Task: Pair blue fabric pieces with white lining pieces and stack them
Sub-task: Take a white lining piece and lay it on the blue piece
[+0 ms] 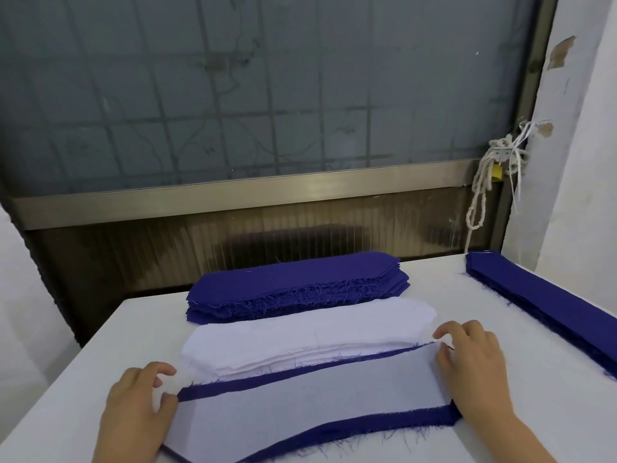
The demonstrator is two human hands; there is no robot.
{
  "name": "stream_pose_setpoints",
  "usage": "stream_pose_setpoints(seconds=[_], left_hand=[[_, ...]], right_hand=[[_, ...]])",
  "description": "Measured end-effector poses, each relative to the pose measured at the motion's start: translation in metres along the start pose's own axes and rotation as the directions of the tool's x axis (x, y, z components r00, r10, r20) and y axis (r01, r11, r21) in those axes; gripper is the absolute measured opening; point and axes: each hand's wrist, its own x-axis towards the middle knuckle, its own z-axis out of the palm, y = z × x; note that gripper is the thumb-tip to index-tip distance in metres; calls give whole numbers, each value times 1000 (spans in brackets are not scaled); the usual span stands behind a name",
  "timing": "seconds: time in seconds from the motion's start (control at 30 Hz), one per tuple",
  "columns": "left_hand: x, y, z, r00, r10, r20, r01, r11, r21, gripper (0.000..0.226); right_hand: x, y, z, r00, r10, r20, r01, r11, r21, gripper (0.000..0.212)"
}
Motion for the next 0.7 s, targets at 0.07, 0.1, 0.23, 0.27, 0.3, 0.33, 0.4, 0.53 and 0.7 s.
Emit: stream_pose_setpoints(seconds=[0.07, 0.1, 0.23, 0.27, 0.3, 0.33, 0.4, 0.53, 0.7], left_hand=[[0, 11, 0, 1000, 0, -13, 0, 1000, 19, 27], [2, 18, 1, 1000, 26, -5, -26, 999, 42, 28], [23, 45, 11, 974, 181, 134, -189, 981, 49, 42], [28, 54, 14, 967, 204, 150, -212, 976, 40, 43], [33, 62, 18, 961, 239, 139, -242, 970, 10, 42], [37, 70, 23, 954, 273, 121, -273, 962, -18, 41], [43, 85, 34, 942, 319, 106, -316, 948, -42, 42], [42, 92, 57, 907, 377, 185, -377, 925, -37, 46], [34, 85, 68, 907, 400, 135, -400, 916, -24, 44]], right_hand=[[5, -13, 4, 984, -147, 102, 146, 989, 14, 21], [8, -20, 8, 961, -225, 159, 219, 974, 56, 23], [30, -61, 26, 842, -422, 336, 354, 902, 247, 40], [35, -74, 32, 820, -437, 369, 366, 897, 248, 44], [39, -87, 39, 805, -438, 399, 368, 897, 243, 47], [41, -99, 45, 794, -431, 429, 361, 902, 238, 49], [43, -117, 58, 767, -402, 501, 335, 916, 221, 51], [29, -129, 82, 763, -372, 528, 397, 915, 71, 52], [27, -121, 95, 766, -454, 456, 454, 883, 118, 49]])
